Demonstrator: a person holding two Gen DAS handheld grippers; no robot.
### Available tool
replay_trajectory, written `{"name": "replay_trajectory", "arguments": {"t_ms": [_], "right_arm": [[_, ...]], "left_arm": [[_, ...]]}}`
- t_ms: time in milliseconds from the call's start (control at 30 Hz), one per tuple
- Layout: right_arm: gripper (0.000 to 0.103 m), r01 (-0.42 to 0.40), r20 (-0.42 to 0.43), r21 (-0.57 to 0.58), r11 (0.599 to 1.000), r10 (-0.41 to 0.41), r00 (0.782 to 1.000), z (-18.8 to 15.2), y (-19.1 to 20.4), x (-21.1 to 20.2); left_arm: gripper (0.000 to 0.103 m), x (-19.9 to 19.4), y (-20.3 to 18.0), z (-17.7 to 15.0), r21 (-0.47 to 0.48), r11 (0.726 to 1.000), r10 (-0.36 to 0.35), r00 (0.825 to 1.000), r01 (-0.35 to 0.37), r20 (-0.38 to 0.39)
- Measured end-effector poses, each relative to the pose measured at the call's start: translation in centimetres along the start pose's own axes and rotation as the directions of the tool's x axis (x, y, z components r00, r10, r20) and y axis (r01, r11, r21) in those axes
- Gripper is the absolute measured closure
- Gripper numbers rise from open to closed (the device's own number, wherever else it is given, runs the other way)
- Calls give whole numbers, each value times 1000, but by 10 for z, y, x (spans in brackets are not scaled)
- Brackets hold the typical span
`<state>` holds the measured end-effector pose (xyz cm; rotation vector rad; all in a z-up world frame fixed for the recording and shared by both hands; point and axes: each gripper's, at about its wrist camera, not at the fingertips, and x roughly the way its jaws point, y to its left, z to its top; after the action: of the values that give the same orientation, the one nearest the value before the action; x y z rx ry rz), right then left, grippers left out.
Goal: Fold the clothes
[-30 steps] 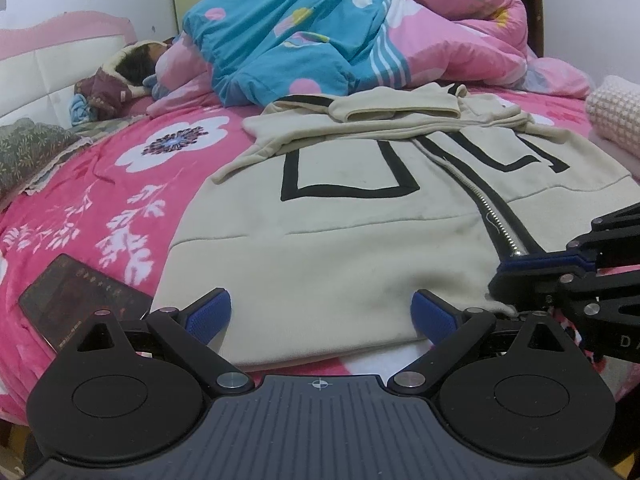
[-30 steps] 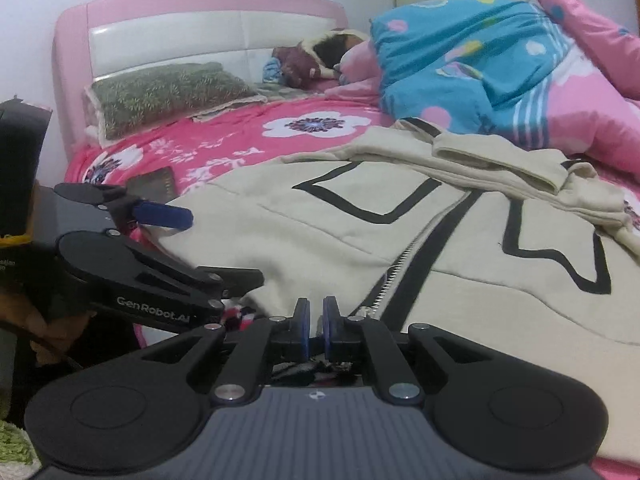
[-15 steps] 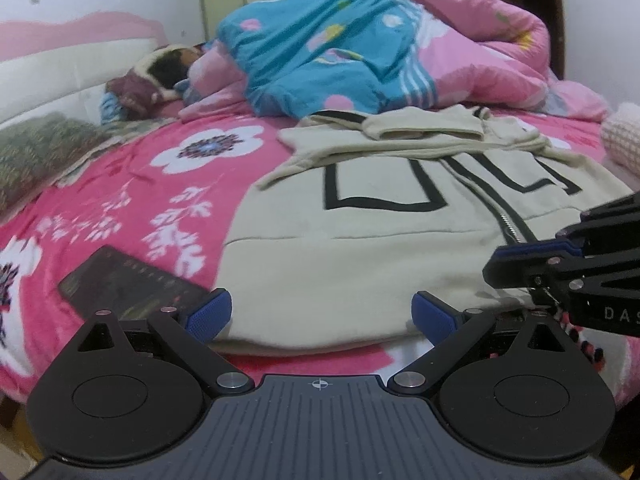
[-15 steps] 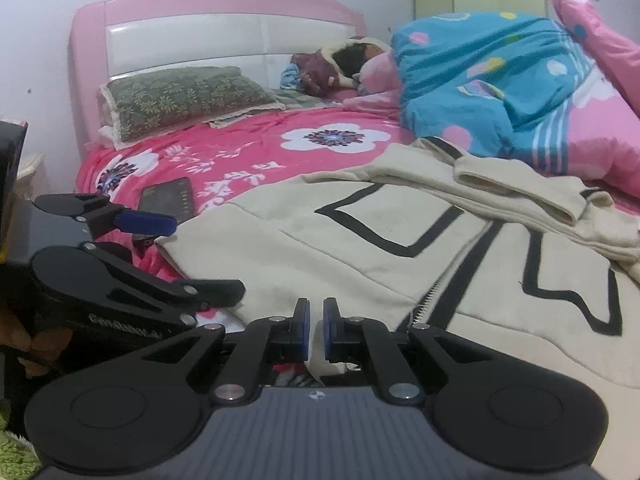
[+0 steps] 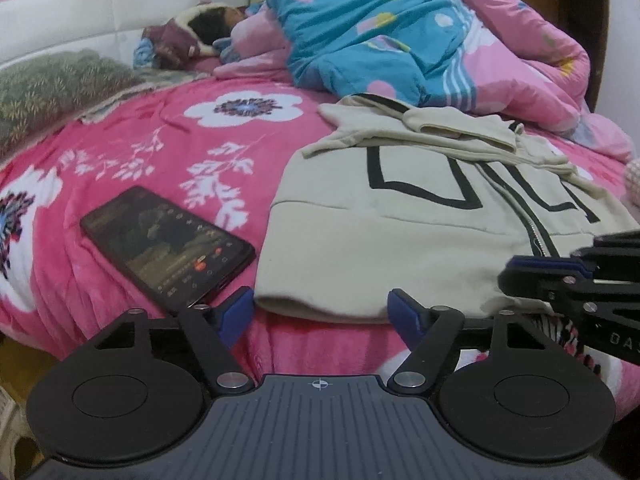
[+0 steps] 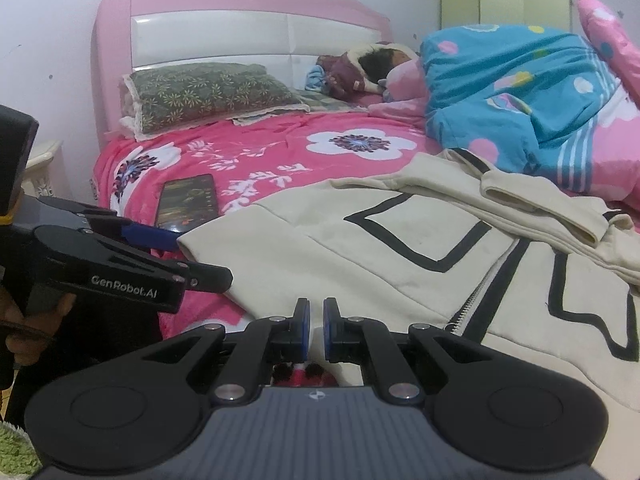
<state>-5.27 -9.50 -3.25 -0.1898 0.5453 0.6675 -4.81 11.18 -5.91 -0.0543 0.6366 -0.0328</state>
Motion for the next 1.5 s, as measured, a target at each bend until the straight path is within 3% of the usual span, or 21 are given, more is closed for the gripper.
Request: {"name": "replay_trajectory", "arguments": {"t_ms": [267, 433, 633, 667, 733, 1100, 1267, 1333, 1400, 1500], "right_arm": [[96, 4, -1, 23, 1000, -4, 1000, -3, -5, -2], [96, -2, 5, 10, 1000, 2, 1000, -2, -2, 0], [96, -34, 7, -67, 997, 34, 999, 2, 11, 10], [95, -45, 7, -83, 996, 46, 999, 3, 14, 13], [82, -66, 14, -113, 991, 68, 998, 4, 22, 17], [68, -103, 49, -270, 957, 121, 991, 12, 61, 49], [75, -38, 68, -335, 942, 64, 996, 12, 75, 60], [89, -21, 76, -339, 941, 49, 996, 12, 76, 62], [93, -10, 86, -331, 944, 40, 995, 13, 74, 61], [94, -14, 97, -309, 951, 47, 994, 14, 69, 58]], "left_arm": [[45, 7, 19, 4, -124, 992, -15, 999, 11, -28], [77, 5, 25, 5, -155, 988, -6, 1000, 3, -22], [97, 0, 33, 9, -215, 976, -40, 999, 40, 2], [97, -1, 33, 10, -224, 973, -46, 999, 47, 9], [98, -3, 35, 11, -238, 969, -57, 998, 61, 23], [99, -13, 47, 24, -345, 924, -148, 986, 165, 73], [99, -14, 48, 26, -367, 909, -177, 981, 196, 85], [99, -14, 48, 26, -368, 906, -192, 978, 211, 87], [98, -13, 49, 26, -375, 900, -204, 975, 223, 90], [94, -16, 44, 30, -338, 915, -199, 975, 222, 102]]}}
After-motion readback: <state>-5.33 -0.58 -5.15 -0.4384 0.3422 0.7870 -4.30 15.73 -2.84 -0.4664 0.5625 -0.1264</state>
